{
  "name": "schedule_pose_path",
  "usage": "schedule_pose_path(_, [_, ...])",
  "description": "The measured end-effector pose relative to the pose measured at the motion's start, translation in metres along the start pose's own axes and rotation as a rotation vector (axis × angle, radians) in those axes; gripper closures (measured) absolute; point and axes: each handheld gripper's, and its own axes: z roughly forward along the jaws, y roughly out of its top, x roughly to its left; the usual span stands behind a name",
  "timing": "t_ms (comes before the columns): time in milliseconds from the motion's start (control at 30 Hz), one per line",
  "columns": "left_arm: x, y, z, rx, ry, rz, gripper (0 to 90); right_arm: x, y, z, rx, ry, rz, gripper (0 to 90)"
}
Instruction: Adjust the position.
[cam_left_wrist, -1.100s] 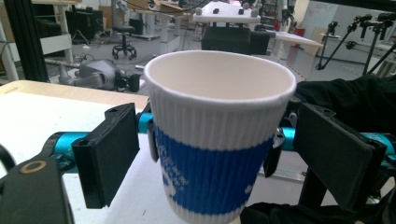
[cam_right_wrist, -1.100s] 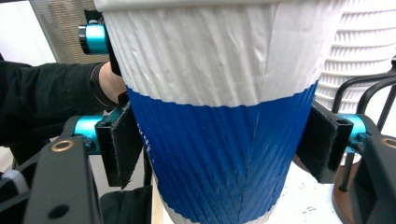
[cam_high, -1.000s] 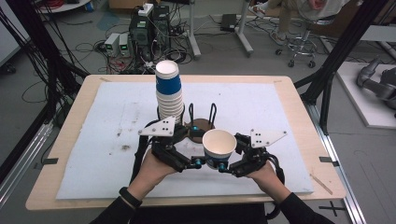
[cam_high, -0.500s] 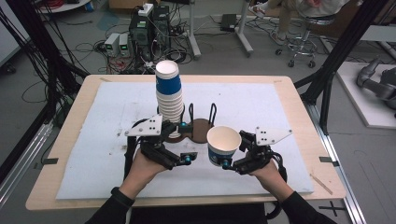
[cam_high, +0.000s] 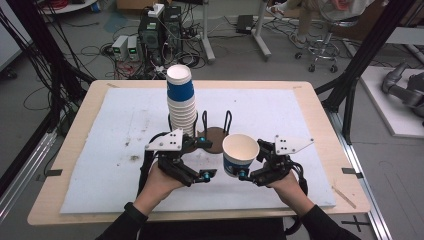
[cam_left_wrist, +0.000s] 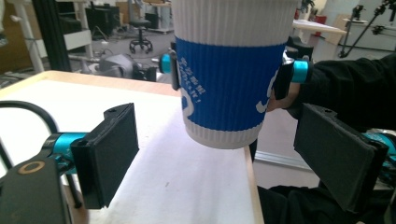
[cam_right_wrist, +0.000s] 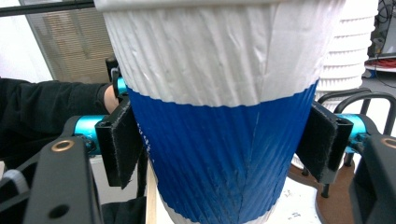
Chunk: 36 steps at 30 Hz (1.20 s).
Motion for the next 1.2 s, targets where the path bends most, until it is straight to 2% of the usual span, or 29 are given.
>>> schedule_pose_path(267, [-0.004,-0.012,0.019,0.022,-0.011,-0.029,11.5,0.002,-0.001,0.003,-0.006,0.004,-0.007,26.0])
schedule_pose_path(533, [-0.009,-0.021,0.035,0.038,0.000,-0.023,11.3,0.005,-0.002,0.008,0.002,0.021,-0.001,26.0])
schedule_pose_path(833, [-0.011,-0.027,0.047,0.038,-0.020,-0.034,11.8,0.008,-0.006,0.017,0.018,0.037,-0.005,26.0])
schedule_pose_path(933, [-0.011,-0.027,0.047,0.036,-0.032,-0.036,16.0,0.009,-0.006,0.018,0.017,0.039,-0.002,26.0])
schedule_pose_path(1100, [-0.012,-0.029,0.045,0.023,-0.054,-0.034,28.0,0.009,-0.007,0.019,0.019,0.041,-0.002,26.0])
schedule_pose_path(1200, [-0.013,-0.029,0.045,0.022,-0.051,-0.032,29.5,0.010,-0.007,0.018,0.017,0.042,0.000,26.0])
